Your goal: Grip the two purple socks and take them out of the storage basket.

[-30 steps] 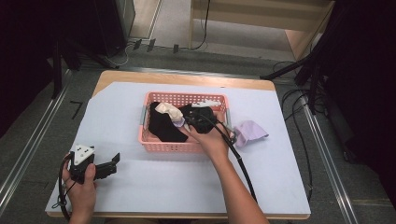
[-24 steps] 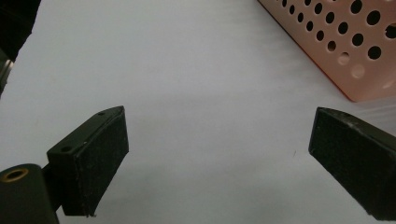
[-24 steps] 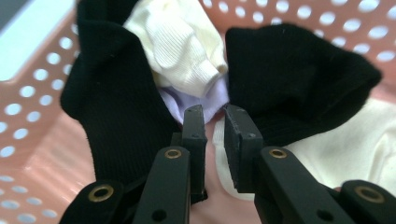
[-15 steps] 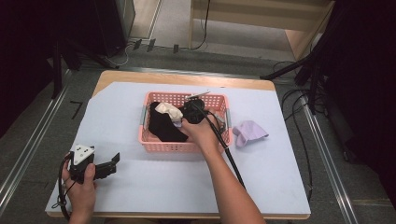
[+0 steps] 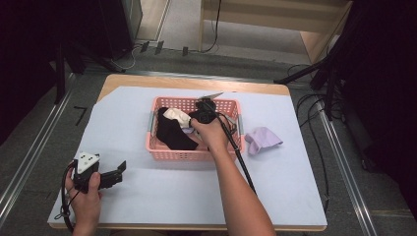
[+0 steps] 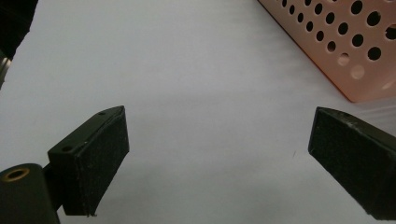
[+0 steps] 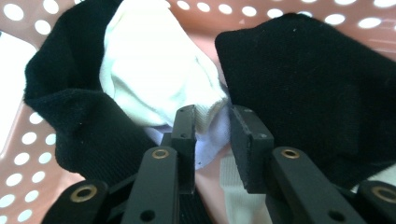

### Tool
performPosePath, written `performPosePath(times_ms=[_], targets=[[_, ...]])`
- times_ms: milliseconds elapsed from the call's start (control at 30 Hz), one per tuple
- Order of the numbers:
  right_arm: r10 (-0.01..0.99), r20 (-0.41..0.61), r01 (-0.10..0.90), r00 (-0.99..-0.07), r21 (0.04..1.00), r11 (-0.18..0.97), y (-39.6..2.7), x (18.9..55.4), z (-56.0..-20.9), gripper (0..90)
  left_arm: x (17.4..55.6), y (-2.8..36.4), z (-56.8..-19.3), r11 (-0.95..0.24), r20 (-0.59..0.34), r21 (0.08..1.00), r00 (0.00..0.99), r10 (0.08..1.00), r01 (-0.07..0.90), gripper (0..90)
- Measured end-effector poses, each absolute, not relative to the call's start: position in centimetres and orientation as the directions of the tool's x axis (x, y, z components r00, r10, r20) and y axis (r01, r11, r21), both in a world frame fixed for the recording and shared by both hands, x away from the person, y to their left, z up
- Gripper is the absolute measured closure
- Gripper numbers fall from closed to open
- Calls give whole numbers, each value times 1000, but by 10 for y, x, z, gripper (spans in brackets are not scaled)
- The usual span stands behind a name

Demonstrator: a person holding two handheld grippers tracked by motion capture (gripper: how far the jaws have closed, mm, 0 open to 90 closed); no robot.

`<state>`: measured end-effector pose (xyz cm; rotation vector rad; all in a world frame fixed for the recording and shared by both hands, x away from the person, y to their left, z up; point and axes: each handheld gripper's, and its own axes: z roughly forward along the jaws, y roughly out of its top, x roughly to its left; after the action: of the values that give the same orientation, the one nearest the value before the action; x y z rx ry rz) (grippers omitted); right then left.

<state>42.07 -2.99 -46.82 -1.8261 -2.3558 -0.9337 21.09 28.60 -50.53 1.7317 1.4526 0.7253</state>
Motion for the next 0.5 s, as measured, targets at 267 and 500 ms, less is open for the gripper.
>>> performPosePath(times_ms=[267, 500], targets=[[866, 356, 863, -350, 481, 151, -32, 417, -461, 890, 211, 286, -505, -75, -43, 828, 197, 979, 555, 59], [864, 315, 764, -392, 635, 115, -55, 401, -427, 900, 211, 286, -506, -75, -41, 830, 194, 980, 553, 59]])
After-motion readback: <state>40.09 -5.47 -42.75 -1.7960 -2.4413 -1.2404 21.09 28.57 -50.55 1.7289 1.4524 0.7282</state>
